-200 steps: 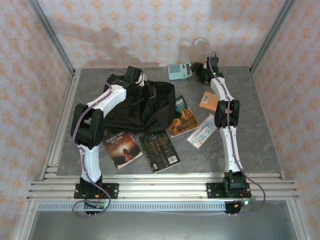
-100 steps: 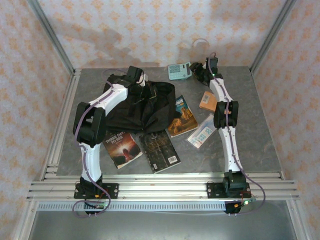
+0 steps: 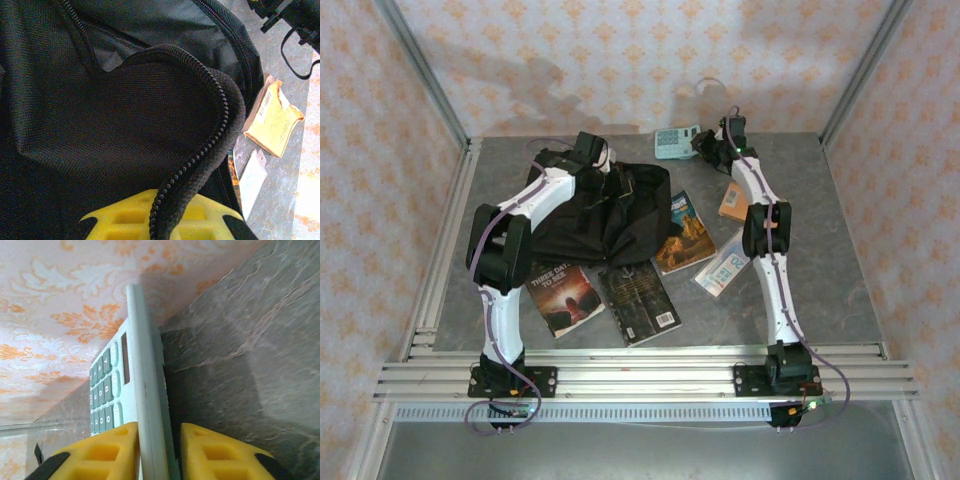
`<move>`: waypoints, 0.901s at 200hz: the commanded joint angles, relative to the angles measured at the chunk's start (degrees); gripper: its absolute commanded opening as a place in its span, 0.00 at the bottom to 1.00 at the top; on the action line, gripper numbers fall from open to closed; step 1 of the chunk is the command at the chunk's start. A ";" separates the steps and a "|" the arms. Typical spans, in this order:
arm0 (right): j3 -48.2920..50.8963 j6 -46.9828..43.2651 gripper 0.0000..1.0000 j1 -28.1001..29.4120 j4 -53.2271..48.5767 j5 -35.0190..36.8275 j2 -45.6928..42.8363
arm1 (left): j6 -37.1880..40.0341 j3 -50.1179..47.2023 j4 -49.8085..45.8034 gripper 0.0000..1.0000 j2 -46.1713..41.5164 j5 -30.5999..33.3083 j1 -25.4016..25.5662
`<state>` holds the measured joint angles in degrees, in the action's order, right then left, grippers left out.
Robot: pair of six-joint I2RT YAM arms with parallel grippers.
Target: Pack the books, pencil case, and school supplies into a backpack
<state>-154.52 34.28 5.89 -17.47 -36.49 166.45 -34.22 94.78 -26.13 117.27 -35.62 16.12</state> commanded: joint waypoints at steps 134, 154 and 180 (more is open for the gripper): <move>33.93 -9.25 0.00 0.17 -8.48 29.36 -44.75 | 1.86 -0.05 -3.13 0.00 -7.41 1.13 -2.82; 45.54 -8.46 0.00 0.24 -4.86 31.50 -55.01 | 1.89 -0.60 -3.14 0.00 -10.44 1.29 -3.01; 60.71 -5.56 0.00 0.78 -0.27 29.29 -68.63 | 1.52 -0.66 -2.43 0.00 -12.44 0.38 -2.98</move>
<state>-104.09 26.68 6.07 -24.05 -9.15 108.27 -33.32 94.32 -29.19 108.57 -35.53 13.72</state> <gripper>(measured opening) 0.112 0.071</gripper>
